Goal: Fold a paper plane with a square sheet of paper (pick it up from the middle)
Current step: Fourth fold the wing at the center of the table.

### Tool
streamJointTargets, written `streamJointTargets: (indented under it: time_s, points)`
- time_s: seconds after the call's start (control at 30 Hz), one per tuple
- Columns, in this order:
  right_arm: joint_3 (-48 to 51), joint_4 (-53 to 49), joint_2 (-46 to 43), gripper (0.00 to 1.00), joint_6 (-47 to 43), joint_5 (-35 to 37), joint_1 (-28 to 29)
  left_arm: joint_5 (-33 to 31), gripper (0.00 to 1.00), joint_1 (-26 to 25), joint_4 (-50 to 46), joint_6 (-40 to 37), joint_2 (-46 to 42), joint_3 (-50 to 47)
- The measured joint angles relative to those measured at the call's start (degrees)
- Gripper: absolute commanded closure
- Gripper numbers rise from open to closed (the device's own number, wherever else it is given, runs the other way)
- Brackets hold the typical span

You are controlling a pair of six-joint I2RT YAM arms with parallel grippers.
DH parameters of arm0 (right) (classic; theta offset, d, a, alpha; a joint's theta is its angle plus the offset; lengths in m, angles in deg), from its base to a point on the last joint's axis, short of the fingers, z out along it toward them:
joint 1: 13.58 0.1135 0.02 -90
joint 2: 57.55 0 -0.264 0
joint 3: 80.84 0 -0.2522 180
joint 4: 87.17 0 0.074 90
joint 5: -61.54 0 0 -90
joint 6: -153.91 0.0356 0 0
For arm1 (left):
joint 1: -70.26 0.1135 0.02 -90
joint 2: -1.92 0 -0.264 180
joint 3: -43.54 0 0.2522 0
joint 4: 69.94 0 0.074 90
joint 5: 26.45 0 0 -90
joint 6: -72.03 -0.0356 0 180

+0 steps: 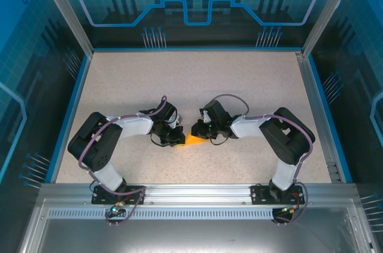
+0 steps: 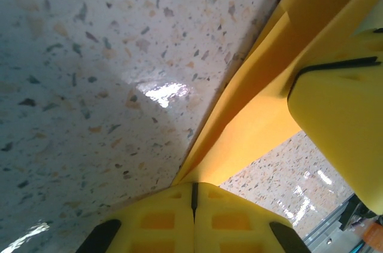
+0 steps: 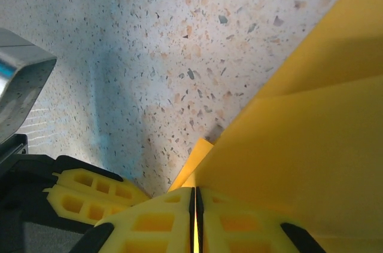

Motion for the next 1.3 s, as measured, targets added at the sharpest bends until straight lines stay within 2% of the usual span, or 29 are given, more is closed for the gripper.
streamJointTargets:
  time_s: [0.37,0.67,1.0,1.3]
  points:
    - [-0.02,1.70,2.16,0.89,0.00,-0.02,-0.02,0.24,0.91,0.00,-0.02,-0.02,-0.02,0.00]
    - [-0.02,1.70,2.16,0.89,-0.02,-0.02,-0.04,3.13,0.86,0.11,1.70,1.14,-2.73,0.02]
    - [-0.02,2.05,2.16,0.89,-0.02,-0.26,-0.13,3.91,0.90,0.11,5.84,3.06,0.74,0.15]
    - [-0.02,2.08,2.01,0.89,-0.04,-0.46,-0.42,0.48,0.94,0.15,5.57,3.04,1.36,0.15]
